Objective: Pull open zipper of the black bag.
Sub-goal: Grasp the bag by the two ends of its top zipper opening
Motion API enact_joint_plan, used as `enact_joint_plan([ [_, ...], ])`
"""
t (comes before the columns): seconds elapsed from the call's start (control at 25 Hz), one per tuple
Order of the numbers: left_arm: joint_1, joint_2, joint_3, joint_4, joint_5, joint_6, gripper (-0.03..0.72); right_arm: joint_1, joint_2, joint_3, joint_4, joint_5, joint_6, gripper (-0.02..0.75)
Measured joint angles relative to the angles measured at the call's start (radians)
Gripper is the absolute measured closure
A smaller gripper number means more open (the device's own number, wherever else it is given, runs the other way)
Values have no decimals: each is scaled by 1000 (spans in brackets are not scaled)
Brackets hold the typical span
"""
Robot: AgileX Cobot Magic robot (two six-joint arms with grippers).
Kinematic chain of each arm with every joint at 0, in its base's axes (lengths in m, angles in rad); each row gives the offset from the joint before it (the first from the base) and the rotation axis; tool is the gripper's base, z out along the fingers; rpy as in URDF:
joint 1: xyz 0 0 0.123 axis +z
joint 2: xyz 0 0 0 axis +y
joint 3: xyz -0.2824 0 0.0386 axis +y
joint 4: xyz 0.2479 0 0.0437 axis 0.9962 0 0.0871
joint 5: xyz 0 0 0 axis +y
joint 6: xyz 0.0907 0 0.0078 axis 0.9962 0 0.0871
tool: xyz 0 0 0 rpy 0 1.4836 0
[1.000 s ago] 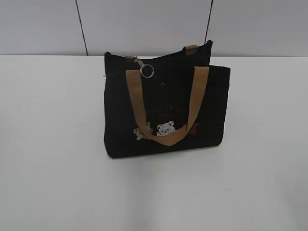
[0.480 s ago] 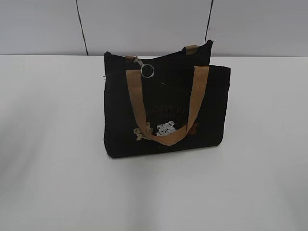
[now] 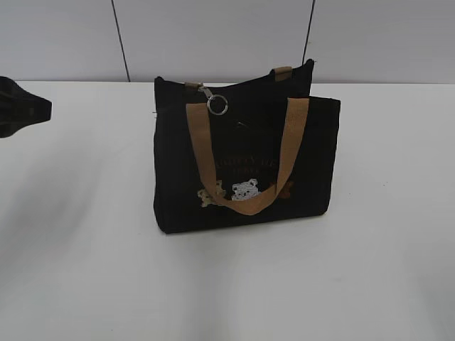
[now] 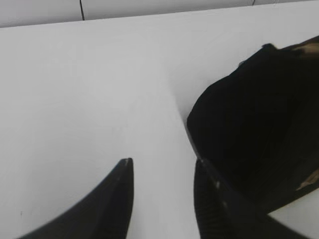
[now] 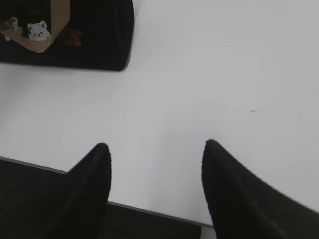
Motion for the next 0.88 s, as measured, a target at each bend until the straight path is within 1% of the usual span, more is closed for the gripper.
enact_joint_plan([
  [0.12,0,60,0,0,-44,36,383,0,0,0,0,0,0,297],
  [0.24,-5,101,0,0,-115,47,383,0,0,0,0,0,0,297],
  [0.28,-11,116,0,0,-168,48,383,0,0,0,0,0,0,297],
  [0.32,-11,116,0,0,-168,48,383,0,0,0,0,0,0,297],
  [0.48,-62,120,9,-8,-286,48,383,0,0,0,0,0,0,297],
  [0.56,-78,133,10,15,-309,49,383,0,0,0,0,0,0,297],
  [0.72,-73,219,10,37,-332,49,383,0,0,0,0,0,0,297],
  [0.8,-66,280,9,4,-333,48,383,0,0,0,0,0,0,297],
  [0.88,-64,330,-2,-58,-316,48,383,0,0,0,0,0,0,297],
])
